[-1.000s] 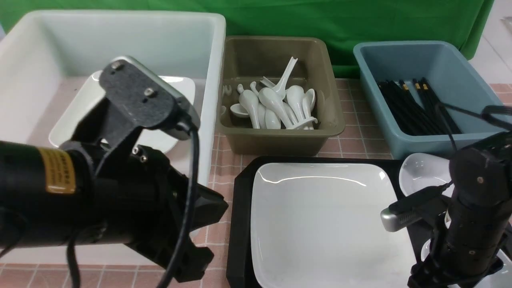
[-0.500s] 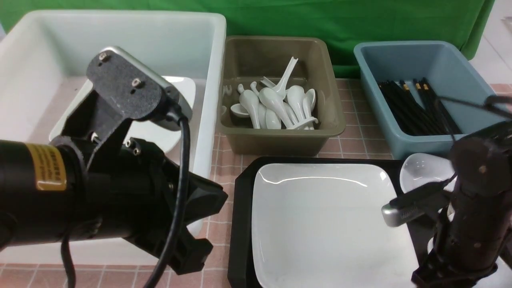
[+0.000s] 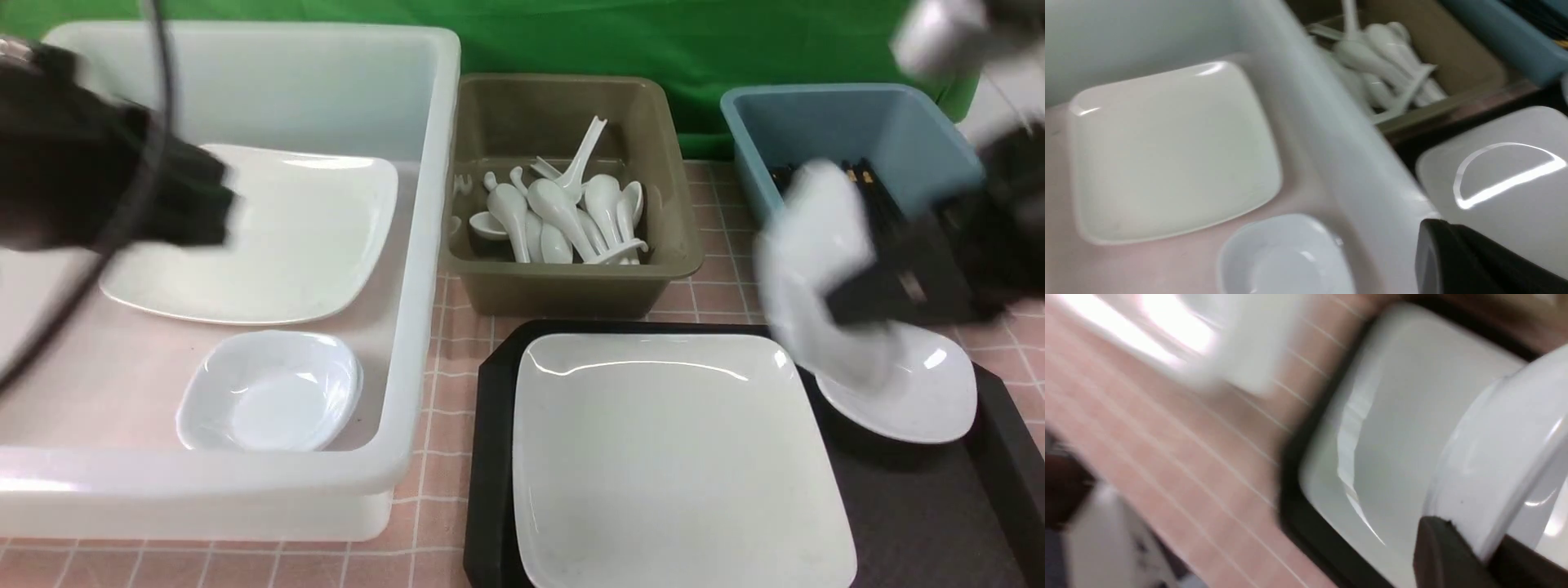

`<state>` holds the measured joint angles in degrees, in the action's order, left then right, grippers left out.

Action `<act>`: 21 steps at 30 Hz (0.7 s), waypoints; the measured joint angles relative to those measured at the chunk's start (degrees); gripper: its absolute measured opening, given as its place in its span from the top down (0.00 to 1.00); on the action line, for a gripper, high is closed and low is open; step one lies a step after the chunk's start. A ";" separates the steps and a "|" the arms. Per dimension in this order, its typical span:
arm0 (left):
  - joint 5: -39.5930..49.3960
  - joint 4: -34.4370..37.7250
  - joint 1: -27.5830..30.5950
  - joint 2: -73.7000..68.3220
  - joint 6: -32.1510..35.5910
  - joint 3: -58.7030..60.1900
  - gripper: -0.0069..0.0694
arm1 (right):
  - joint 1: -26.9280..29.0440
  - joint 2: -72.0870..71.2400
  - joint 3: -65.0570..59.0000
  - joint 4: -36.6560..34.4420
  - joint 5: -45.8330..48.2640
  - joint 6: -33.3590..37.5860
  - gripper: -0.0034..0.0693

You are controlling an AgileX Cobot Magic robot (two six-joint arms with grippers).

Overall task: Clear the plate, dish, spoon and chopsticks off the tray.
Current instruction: Use the right arm to put the small plate into the large storage box on the left

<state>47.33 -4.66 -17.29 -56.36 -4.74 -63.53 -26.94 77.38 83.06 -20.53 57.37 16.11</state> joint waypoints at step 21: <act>11.49 22.45 24.05 1.70 16.91 3.45 0.91 | -22.00 52.14 47.07 1.70 -5.44 3.11 0.84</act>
<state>58.82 17.79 6.76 -54.66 12.17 -60.07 -48.94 129.52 130.13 -18.83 51.93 19.23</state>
